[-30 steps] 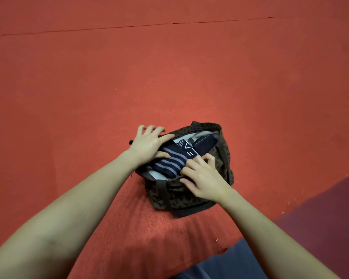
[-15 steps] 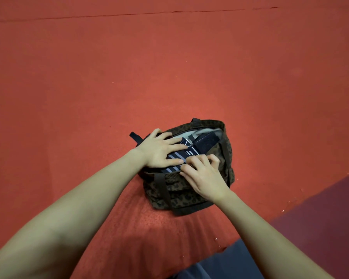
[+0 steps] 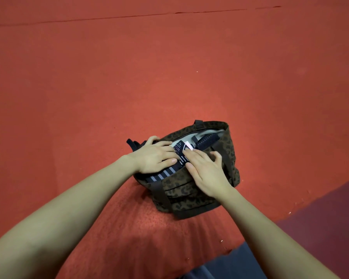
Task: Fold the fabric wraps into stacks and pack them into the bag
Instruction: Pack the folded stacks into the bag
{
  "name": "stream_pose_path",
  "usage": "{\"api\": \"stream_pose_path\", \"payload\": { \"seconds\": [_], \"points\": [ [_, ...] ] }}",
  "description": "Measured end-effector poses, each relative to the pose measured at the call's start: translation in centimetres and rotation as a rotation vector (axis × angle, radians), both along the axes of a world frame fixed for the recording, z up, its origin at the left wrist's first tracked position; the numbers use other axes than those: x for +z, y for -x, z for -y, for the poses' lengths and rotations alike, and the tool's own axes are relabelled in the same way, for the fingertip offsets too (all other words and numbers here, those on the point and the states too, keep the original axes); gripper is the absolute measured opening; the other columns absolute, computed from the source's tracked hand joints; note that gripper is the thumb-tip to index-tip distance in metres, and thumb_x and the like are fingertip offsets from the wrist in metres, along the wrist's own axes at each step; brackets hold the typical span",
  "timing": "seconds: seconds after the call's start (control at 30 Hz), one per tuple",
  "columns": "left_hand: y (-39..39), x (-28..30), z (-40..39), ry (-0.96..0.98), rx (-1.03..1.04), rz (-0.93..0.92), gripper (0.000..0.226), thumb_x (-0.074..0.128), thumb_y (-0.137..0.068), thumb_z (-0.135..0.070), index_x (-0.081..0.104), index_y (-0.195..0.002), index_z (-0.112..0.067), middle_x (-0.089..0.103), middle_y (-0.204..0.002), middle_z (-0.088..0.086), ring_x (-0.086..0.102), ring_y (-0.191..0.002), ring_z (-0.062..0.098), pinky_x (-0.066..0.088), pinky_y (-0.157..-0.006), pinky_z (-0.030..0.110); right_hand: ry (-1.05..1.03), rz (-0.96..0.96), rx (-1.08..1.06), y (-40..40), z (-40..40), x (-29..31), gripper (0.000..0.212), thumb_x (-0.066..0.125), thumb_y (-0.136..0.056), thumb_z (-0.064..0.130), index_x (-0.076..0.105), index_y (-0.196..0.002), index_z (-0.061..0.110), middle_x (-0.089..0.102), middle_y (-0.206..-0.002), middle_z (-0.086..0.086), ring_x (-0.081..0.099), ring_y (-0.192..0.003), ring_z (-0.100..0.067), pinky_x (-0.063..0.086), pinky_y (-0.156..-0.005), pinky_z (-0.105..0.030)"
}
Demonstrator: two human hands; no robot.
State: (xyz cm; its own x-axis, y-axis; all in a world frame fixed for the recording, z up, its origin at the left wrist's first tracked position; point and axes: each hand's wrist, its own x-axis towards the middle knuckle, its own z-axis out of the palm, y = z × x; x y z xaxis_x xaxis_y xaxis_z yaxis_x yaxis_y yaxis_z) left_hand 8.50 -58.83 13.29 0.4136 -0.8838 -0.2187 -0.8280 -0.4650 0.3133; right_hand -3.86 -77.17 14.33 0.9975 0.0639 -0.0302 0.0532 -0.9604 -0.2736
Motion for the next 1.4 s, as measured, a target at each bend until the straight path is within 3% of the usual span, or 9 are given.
{"api": "stream_pose_path", "payload": {
  "seconds": [0.13,0.43,0.53,0.67,0.77,0.9,1.0,1.17,1.4],
  "points": [
    [0.3,-0.6,-0.4,0.056,0.050,0.023,0.075,-0.002,-0.087,-0.059,0.052,-0.132,-0.032,0.049,-0.136,-0.017,0.020,-0.143,0.012,0.000,-0.110,0.037,0.119,-0.182,-0.012,-1.3,0.0,-1.4,0.083,-0.018,-0.080,0.056,0.019,-0.151,0.032,0.010,-0.158,0.015,0.004,-0.145,-0.006,-0.006,-0.109,-0.039],
    [0.8,-0.3,0.9,0.008,0.032,-0.037,0.061,0.012,-0.098,-0.052,0.063,-0.118,-0.026,0.056,-0.124,-0.013,0.030,-0.136,0.011,0.002,-0.106,0.035,0.282,-0.235,-0.126,-0.3,2.0,-3.1,0.087,-0.023,-0.078,0.054,0.016,-0.151,0.032,0.013,-0.158,0.016,0.002,-0.146,-0.009,-0.015,-0.105,-0.042],
    [1.4,-0.9,0.4,0.019,0.031,-0.033,0.078,0.000,-0.088,-0.059,0.066,-0.112,-0.024,0.058,-0.118,-0.014,0.032,-0.135,0.009,0.000,-0.106,0.033,0.282,-0.258,-0.132,-0.6,1.4,-3.1,0.070,-0.010,-0.092,0.054,0.016,-0.151,0.029,0.013,-0.158,0.012,0.001,-0.146,-0.011,-0.016,-0.107,-0.043],
    [2.3,-1.6,-0.4,0.057,0.052,-0.016,0.079,-0.002,-0.087,-0.056,0.065,-0.111,-0.021,0.056,-0.125,-0.012,0.030,-0.138,0.011,-0.001,-0.108,0.033,0.260,-0.163,-0.132,-0.6,0.7,-3.2,0.078,-0.007,-0.087,0.054,0.036,-0.145,0.025,0.033,-0.152,0.005,0.021,-0.142,-0.017,-0.006,-0.107,-0.044],
    [2.7,-1.6,-0.3,0.102,0.072,0.029,0.072,0.004,-0.091,-0.052,0.059,-0.124,-0.020,0.045,-0.141,-0.002,0.038,-0.132,0.015,0.006,-0.110,0.037,0.164,0.056,-0.026,0.2,1.2,-2.9,0.050,0.026,-0.093,0.047,0.065,-0.110,0.020,0.058,-0.121,0.003,0.048,-0.117,-0.021,0.016,-0.099,-0.041],
    [2.9,-1.5,0.0,0.096,0.119,0.035,0.072,0.004,-0.091,-0.054,0.029,-0.146,-0.016,0.023,-0.153,0.003,0.030,-0.137,0.015,0.008,-0.114,0.034,0.075,0.153,0.125,0.6,1.6,-2.3,0.022,0.043,-0.086,0.041,0.055,-0.087,0.023,0.057,-0.109,0.008,0.048,-0.106,-0.019,0.018,-0.091,-0.037],
    [3.1,-1.5,0.2,0.137,0.148,-0.015,0.071,0.006,-0.092,-0.054,0.020,-0.149,-0.014,0.017,-0.156,0.003,0.024,-0.139,0.013,0.007,-0.114,0.030,0.037,0.246,0.105,0.1,1.1,-1.0,0.011,0.042,-0.089,0.033,0.046,-0.089,0.022,0.054,-0.105,0.005,0.045,-0.100,-0.016,0.019,-0.087,-0.035],
    [2.8,-0.7,-0.1,0.285,0.305,-0.205,0.048,0.028,-0.103,-0.036,0.026,-0.147,-0.016,0.019,-0.155,-0.001,0.021,-0.140,0.016,0.013,-0.116,0.034,-0.088,0.220,0.015,-1.8,-0.2,0.2,0.031,0.033,-0.093,0.040,0.057,-0.097,0.020,0.053,-0.108,0.008,0.044,-0.102,-0.012,0.014,-0.087,-0.030],
    [2.5,-0.3,-2.5,0.384,0.702,0.110,0.049,0.033,-0.099,-0.040,0.043,-0.139,-0.014,0.030,-0.151,0.007,0.018,-0.142,0.024,0.009,-0.112,0.038,-0.140,0.185,-0.054,-8.6,-2.8,0.3,0.026,0.038,-0.100,0.023,0.059,-0.116,0.020,0.054,-0.116,0.008,0.045,-0.108,-0.013,0.013,-0.088,-0.030]
  ]
}}
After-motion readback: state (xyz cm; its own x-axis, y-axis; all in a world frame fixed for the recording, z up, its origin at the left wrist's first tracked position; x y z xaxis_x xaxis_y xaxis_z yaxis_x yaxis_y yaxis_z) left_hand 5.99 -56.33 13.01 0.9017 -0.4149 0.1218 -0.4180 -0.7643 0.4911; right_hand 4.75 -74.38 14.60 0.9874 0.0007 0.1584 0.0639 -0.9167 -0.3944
